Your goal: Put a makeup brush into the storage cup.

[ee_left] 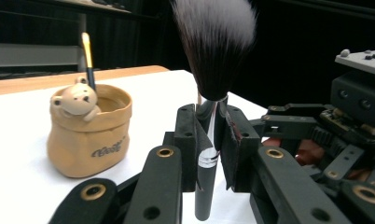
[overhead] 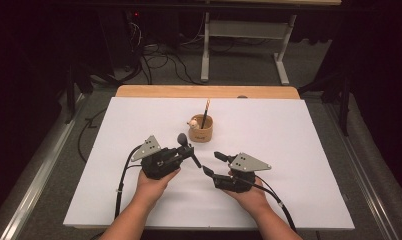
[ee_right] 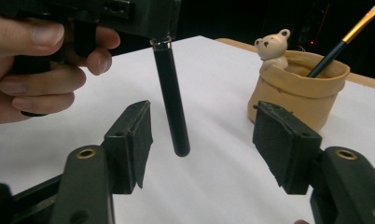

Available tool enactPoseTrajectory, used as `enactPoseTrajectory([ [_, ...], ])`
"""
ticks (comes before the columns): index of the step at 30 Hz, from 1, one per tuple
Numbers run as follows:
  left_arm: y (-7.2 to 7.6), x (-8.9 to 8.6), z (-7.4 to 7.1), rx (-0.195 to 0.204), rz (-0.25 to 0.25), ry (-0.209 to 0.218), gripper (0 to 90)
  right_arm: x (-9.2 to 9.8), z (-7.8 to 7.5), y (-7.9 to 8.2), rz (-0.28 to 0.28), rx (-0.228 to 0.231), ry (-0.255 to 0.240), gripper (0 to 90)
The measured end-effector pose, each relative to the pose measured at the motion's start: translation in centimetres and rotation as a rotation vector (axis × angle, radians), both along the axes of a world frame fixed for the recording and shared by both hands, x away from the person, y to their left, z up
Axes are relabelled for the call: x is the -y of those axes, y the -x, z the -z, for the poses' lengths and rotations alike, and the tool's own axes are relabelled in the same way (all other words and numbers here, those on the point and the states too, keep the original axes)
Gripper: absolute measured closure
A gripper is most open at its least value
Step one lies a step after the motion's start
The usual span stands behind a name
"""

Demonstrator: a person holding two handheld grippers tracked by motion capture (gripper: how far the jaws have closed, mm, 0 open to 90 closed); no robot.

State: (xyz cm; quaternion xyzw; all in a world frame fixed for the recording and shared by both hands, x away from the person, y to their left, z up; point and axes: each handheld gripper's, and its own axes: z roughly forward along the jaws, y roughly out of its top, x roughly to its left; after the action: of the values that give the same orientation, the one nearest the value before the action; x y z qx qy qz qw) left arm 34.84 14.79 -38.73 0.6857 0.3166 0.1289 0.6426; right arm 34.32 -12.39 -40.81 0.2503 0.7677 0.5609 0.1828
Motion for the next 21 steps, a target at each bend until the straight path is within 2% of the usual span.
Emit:
enactPoseTrajectory([
  [3,0.0,-0.2,-0.1,0.006,-0.012,-0.009,77.8,0.2,0.0,-0.2,0.004,-0.017,-0.011,35.4],
  [7,0.0,-0.4,-0.2,0.013,-0.022,-0.016,77.8,0.5,0.0,-0.4,0.012,-0.018,-0.005,32.8],
  [16,-0.1,-0.8,-0.2,0.014,-0.028,-0.019,77.8,1.5,-0.2,-0.9,0.051,-0.039,-0.025,16.9],
  [21,-0.1,-0.9,-0.2,0.016,-0.037,-0.03,77.8,2.2,-0.3,-1.1,0.063,-0.04,-0.016,12.5],
])
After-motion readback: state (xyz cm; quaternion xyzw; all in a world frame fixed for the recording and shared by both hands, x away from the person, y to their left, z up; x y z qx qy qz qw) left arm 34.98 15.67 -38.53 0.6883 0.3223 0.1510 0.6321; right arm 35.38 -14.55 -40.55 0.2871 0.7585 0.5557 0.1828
